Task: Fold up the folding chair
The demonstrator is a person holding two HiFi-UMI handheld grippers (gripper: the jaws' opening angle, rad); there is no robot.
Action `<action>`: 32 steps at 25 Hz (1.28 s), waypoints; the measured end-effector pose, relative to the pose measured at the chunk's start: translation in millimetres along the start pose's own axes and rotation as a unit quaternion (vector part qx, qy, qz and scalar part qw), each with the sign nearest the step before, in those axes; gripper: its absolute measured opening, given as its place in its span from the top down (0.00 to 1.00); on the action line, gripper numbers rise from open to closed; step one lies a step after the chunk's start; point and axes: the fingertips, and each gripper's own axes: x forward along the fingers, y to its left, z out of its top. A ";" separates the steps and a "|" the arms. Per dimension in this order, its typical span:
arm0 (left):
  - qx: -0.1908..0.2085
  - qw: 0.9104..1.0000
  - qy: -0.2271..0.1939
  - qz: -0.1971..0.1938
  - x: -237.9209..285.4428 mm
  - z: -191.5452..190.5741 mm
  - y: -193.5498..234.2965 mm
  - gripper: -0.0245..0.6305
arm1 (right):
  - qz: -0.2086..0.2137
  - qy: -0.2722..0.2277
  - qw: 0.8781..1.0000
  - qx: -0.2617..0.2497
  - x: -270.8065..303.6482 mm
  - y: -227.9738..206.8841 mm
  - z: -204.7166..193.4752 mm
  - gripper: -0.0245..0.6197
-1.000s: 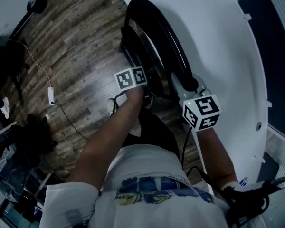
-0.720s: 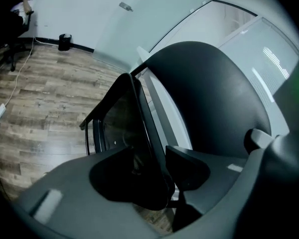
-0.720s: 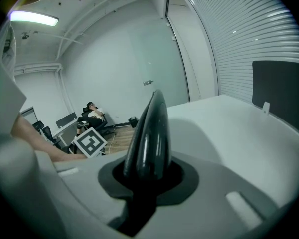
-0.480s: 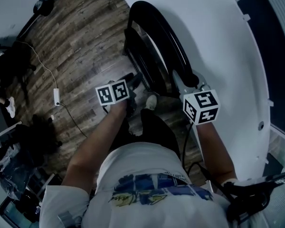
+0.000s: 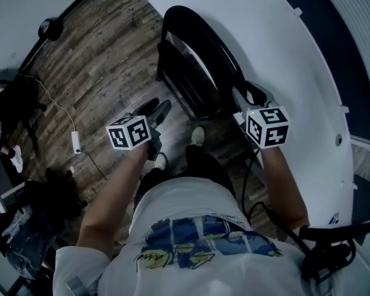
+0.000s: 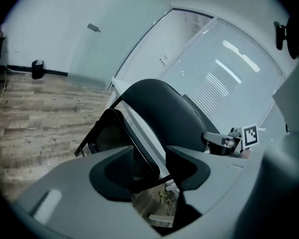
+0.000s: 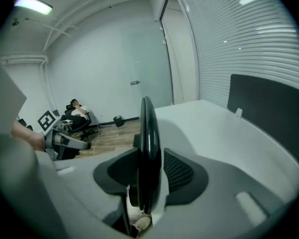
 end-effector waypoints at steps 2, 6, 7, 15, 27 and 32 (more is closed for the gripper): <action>0.019 1.000 -0.005 -0.012 -18.3 4.0 -2.5 0.64 | -0.031 -0.002 1.000 0.005 -15.1 -5.4 -2.6 0.73; 0.068 0.996 -0.020 -0.051 -59.2 13.5 -13.7 0.64 | -0.093 -0.016 0.996 0.003 -57.5 1.4 -3.0 0.73; 0.083 0.995 -0.024 -0.058 -73.0 14.4 -15.8 0.65 | -0.100 -0.018 0.995 0.000 -67.1 12.2 -4.7 0.73; 0.197 0.976 -0.019 -0.093 -193.8 -7.7 -13.2 0.74 | -0.110 -0.030 0.994 0.001 -129.9 160.9 -41.9 0.80; 0.255 0.958 -0.017 -0.129 -288.3 -60.0 -17.2 0.96 | -0.110 -0.045 0.993 -0.025 -195.8 296.6 -88.5 0.96; 0.279 0.950 -0.018 -0.138 -313.6 -85.2 -38.2 0.96 | -0.105 -0.059 0.992 -0.040 -225.7 318.0 -98.3 0.96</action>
